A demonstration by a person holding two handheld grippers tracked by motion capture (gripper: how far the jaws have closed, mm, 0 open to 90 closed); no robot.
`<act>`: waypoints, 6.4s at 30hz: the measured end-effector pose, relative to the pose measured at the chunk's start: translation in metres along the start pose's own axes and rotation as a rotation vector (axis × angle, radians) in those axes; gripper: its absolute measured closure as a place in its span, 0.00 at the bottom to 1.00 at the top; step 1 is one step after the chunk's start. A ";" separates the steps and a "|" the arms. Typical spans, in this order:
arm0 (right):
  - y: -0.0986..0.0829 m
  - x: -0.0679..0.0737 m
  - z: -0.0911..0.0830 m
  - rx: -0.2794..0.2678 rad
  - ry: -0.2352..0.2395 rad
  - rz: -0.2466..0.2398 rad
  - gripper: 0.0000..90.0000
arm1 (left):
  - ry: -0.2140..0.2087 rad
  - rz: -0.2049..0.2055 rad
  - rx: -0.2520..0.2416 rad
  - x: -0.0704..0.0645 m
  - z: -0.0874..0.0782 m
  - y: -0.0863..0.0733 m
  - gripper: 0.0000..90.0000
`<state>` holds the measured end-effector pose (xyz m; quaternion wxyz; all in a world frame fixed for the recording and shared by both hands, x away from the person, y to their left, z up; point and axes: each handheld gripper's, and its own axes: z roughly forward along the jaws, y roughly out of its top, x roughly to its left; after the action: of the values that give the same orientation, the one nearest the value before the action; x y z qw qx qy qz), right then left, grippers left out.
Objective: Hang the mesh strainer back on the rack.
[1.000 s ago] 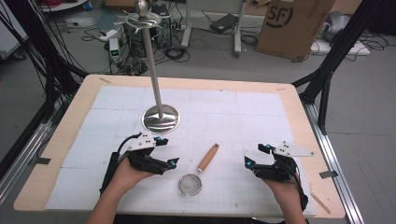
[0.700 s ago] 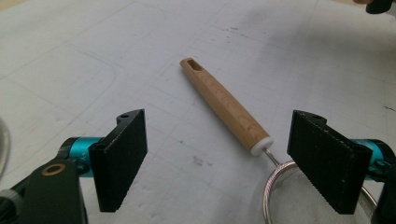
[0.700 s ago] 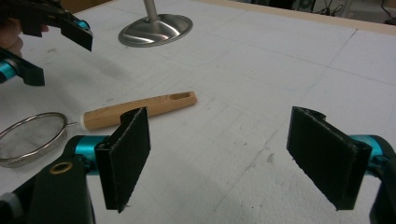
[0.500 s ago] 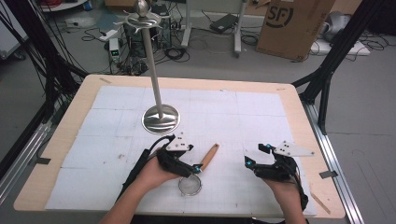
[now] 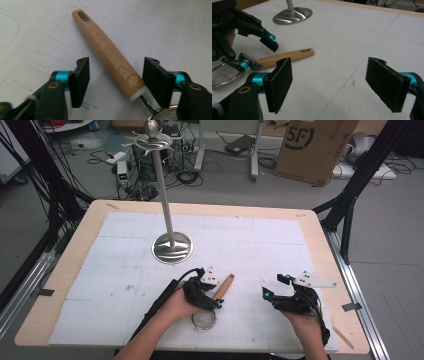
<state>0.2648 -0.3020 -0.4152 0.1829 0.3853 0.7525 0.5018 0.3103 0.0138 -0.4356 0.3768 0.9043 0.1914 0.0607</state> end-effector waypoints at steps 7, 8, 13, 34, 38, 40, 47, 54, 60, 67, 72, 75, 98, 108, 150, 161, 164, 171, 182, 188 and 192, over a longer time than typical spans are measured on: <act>0.000 0.000 0.002 0.003 0.001 -0.007 0.23 | -0.008 0.037 0.030 -0.001 -0.004 0.000 0.61; 0.000 0.000 0.002 0.005 0.002 -0.007 0.23 | -0.009 0.033 0.034 -0.001 -0.004 0.000 0.61; 0.000 0.001 0.003 0.010 0.006 -0.007 0.23 | 0.000 0.044 0.058 -0.003 0.000 0.000 0.56; 0.000 0.000 0.001 0.003 0.003 -0.006 0.23 | 0.007 0.101 0.133 0.004 -0.015 -0.004 0.62; 0.001 0.001 0.000 -0.008 -0.003 -0.008 0.23 | -0.009 0.105 0.135 0.004 -0.014 -0.003 0.60; 0.001 0.000 -0.001 -0.015 -0.005 -0.012 0.23 | -0.012 0.101 0.129 0.004 -0.013 -0.003 0.59; 0.000 0.000 0.000 -0.009 -0.006 -0.011 0.24 | -0.015 0.093 0.137 0.006 -0.012 -0.002 0.55; 0.000 0.001 0.001 -0.007 -0.004 -0.013 0.24 | -0.027 0.108 0.153 0.005 -0.011 0.000 0.58; 0.001 0.001 0.001 -0.006 -0.006 -0.016 0.24 | -0.026 0.109 0.177 0.004 -0.011 0.002 0.60; 0.001 0.001 0.000 -0.009 -0.010 -0.019 0.24 | -0.050 0.109 0.182 0.002 -0.011 0.003 0.71; 0.001 0.001 0.000 -0.006 -0.010 -0.020 0.24 | -0.052 0.112 0.188 0.001 -0.012 0.004 0.76; 0.001 0.001 0.000 -0.007 -0.010 -0.017 0.24 | -0.048 0.112 0.185 0.001 -0.012 0.004 0.77; 0.000 0.001 0.001 -0.007 -0.006 -0.020 0.24 | -0.046 0.133 0.223 0.003 -0.016 0.005 0.73; 0.000 0.000 0.000 -0.007 -0.007 -0.012 0.24 | -0.061 0.164 0.331 0.006 -0.011 0.017 0.73; -0.002 0.001 0.004 0.008 -0.005 -0.015 0.24 | -0.016 0.085 -0.127 0.034 -0.113 -0.002 0.77; -0.002 0.002 0.005 0.012 -0.007 -0.014 0.24 | 0.007 0.049 -0.284 0.045 -0.152 -0.015 0.77; -0.002 0.002 0.005 0.015 -0.004 -0.012 0.24 | 0.016 0.036 -0.317 0.048 -0.162 -0.019 0.77; -0.002 0.002 0.006 0.015 -0.005 -0.012 0.24 | 0.039 0.016 -0.388 0.057 -0.189 -0.023 0.77; -0.002 0.003 0.007 0.020 -0.002 -0.015 0.24 | 0.110 0.019 -0.444 0.072 -0.235 -0.018 0.77; -0.003 0.002 0.008 0.021 -0.003 -0.014 0.24 | 0.146 0.035 -0.458 0.078 -0.250 -0.012 0.77; -0.003 0.002 0.008 0.021 -0.002 -0.013 0.24 | 0.157 0.038 -0.473 0.079 -0.256 -0.005 0.77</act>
<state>0.2676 -0.2964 -0.4207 0.1830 0.3826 0.7600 0.4925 0.3163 0.2168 -0.2604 0.5609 0.7868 0.1834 0.1808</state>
